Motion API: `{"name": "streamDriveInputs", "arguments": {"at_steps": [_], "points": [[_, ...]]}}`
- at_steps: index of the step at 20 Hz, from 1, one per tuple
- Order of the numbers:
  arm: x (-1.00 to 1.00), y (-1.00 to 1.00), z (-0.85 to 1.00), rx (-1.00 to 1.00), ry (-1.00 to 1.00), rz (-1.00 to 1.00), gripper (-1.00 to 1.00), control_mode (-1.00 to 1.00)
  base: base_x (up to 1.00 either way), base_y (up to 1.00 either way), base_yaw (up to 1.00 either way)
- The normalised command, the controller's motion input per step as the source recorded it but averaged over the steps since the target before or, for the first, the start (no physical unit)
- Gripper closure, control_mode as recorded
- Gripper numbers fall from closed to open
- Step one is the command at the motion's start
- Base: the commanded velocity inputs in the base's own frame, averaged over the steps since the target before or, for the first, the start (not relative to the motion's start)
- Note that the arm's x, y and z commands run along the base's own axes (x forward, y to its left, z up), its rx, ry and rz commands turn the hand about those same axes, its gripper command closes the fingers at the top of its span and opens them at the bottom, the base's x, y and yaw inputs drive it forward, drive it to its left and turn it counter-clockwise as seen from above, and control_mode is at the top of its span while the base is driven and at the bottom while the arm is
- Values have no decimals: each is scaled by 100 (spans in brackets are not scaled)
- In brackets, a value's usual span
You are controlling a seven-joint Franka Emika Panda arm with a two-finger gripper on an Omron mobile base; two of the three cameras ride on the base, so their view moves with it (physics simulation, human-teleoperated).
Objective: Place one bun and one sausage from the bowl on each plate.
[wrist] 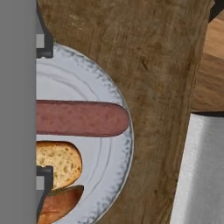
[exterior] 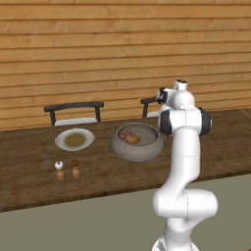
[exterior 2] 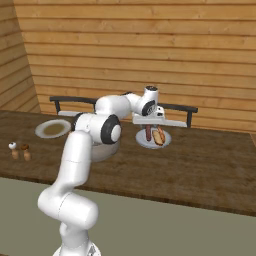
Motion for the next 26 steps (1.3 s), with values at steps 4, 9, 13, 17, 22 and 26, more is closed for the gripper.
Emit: {"name": "streamDriveInputs", "arguments": {"at_steps": [4, 9, 13, 17, 22, 26], "points": [[-48, 17, 85, 0, -1, 0, -100, -100, 0, 0, 0], [-79, 25, 92, 2, 0, 1, -100, -100, 0, 0, 0], [-88, 59, 68, 8, 0, -7, -100, -100, 0, 0, 0], [-76, 76, 68, 9, 2, -12, -100, -100, 0, 0, 0], [-65, 62, 87, 4, 17, -14, -100, -100, 0, 0, 0], [-36, 70, 28, 1, 36, -32, -100, -100, 0, 0, 0]]}}
